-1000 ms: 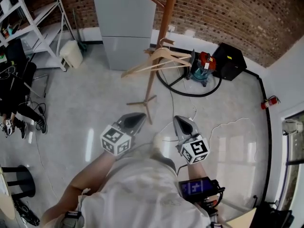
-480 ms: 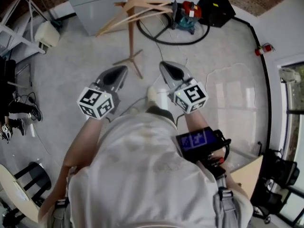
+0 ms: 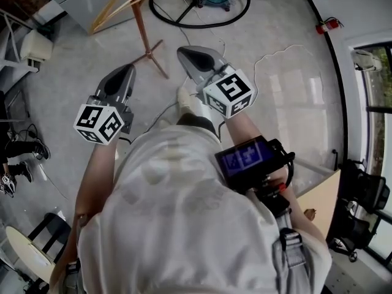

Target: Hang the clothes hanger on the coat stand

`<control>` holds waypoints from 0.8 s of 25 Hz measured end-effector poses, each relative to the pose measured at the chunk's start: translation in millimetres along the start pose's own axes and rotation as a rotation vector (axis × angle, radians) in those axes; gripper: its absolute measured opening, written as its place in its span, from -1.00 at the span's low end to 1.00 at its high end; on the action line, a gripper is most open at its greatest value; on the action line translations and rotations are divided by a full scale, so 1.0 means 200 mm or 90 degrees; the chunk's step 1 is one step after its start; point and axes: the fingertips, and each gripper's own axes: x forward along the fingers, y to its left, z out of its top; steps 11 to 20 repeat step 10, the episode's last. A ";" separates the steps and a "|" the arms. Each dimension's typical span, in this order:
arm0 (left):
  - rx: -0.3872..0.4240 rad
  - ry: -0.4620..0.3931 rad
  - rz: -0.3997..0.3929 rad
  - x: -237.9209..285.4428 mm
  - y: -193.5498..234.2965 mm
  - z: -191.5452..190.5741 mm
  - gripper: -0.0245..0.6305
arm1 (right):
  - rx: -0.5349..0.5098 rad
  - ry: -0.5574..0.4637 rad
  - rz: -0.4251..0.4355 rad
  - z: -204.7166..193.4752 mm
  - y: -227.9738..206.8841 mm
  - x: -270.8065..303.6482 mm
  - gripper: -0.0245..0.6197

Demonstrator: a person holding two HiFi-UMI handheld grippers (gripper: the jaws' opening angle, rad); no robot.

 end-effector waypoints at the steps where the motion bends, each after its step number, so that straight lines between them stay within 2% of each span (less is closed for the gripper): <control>1: 0.001 -0.001 0.000 0.00 0.00 0.00 -0.92 | -0.001 0.000 0.000 0.00 0.00 0.00 -0.89; 10: 0.021 -0.013 0.001 0.01 -0.03 0.05 -0.92 | -0.015 -0.010 0.007 0.03 0.00 0.00 -0.89; 20: 0.021 -0.013 0.001 0.01 -0.03 0.05 -0.92 | -0.015 -0.010 0.007 0.03 0.00 0.00 -0.89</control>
